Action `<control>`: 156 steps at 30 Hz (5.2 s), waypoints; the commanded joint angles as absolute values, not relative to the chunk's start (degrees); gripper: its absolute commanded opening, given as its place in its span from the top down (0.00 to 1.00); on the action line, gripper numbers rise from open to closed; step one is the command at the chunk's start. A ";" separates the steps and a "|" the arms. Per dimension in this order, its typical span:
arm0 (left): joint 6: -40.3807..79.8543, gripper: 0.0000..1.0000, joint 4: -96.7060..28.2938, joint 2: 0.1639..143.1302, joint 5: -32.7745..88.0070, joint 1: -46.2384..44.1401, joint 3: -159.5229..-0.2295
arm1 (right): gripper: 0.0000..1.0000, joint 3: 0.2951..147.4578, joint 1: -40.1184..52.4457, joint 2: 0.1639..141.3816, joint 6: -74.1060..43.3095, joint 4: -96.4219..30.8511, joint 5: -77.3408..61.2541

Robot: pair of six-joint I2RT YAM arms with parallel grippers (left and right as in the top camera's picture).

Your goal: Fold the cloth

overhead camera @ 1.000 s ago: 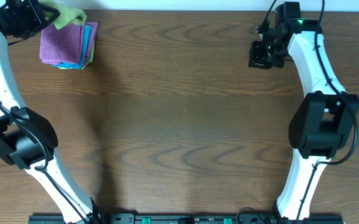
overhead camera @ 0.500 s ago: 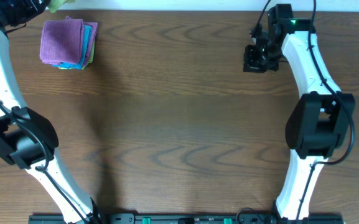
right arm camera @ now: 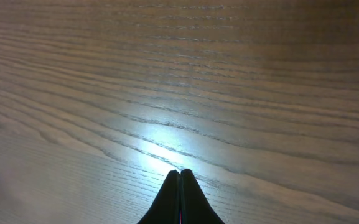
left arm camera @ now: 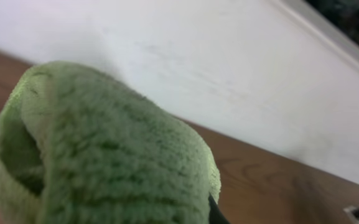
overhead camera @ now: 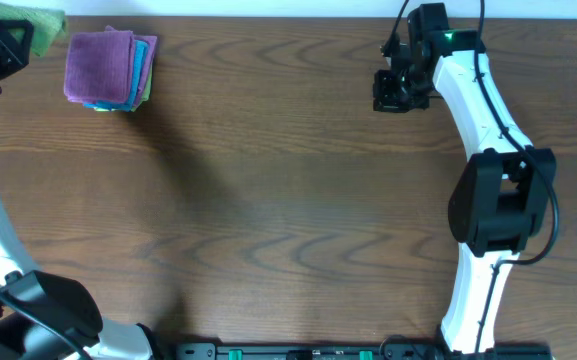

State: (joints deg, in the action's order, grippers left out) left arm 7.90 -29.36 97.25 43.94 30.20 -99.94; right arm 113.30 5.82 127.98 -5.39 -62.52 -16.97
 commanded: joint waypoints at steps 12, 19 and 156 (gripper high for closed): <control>18.24 0.94 -12.49 116.73 61.78 30.55 -97.93 | 0.99 114.24 7.49 126.23 -3.95 -63.66 -17.34; 18.26 0.94 -7.33 118.52 61.32 29.04 -97.93 | 0.99 114.24 7.57 126.23 -2.63 -63.46 -17.34; -3.79 0.04 -62.19 55.16 10.81 11.14 -96.05 | 0.01 116.88 -11.97 110.74 6.48 -66.04 -11.81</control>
State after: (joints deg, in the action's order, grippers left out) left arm -0.32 -62.63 62.48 14.57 12.45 -97.60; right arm 116.73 -12.40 110.24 5.50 -66.02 -11.92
